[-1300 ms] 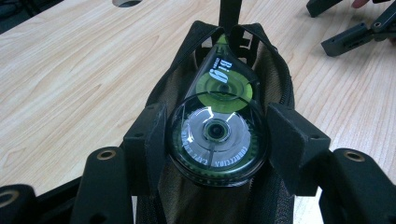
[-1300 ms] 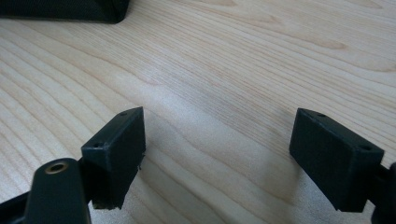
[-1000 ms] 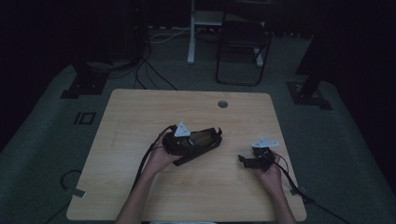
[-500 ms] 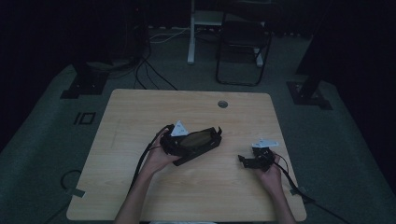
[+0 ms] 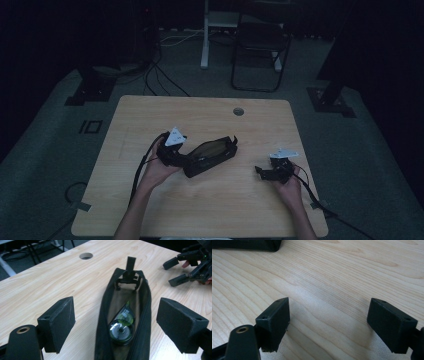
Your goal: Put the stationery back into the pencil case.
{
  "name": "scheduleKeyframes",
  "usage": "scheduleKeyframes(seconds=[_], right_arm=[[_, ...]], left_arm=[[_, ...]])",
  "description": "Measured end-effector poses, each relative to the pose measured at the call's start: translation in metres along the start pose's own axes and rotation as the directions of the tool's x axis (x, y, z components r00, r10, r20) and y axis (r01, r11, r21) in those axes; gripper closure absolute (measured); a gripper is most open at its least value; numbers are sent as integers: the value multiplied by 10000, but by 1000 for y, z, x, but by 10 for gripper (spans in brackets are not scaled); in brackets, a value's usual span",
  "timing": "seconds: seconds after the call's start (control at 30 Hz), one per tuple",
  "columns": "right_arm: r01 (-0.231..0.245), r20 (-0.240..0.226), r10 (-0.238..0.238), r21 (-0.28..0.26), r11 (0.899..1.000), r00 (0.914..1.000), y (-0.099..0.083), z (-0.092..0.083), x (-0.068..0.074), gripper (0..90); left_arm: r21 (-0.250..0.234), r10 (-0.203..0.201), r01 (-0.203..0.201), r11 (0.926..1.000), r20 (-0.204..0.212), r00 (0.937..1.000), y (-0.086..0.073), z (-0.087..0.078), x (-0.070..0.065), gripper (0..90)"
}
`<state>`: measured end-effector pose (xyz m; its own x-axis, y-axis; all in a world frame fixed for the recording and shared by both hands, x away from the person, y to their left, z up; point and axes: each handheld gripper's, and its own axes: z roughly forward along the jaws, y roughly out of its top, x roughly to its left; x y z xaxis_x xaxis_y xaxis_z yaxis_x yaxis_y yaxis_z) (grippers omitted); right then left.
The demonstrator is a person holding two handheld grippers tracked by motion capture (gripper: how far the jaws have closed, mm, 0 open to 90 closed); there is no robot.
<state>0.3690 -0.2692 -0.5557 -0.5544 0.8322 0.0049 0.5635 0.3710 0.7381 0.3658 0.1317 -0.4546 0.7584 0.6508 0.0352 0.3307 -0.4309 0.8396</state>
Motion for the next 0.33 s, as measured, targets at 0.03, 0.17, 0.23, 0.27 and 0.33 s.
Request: scheduleKeyframes(seconds=[0.03,0.17,0.23,0.27,0.33], right_arm=[[2,0,-2,0,10000,10000,0,0,0,184],[2,1,-2,1,10000,10000,0,0,0,184],[0,-1,0,1,10000,10000,0,0,0,184],[3,0,-3,0,10000,10000,0,0,0,184],[4,1,-4,1,10000,10000,0,0,0,184]], left_arm=[[9,-37,37,10000,-139,9999,-4,-4,2,157],[4,-166,166,9999,-289,9994,-12,-8,6,157],[127,-343,347,9993,-334,9989,-19,-9,9,157],[192,-390,397,9990,-358,9986,-22,-9,11,157],[265,-423,433,9987,-382,9984,-24,-9,12,157]])
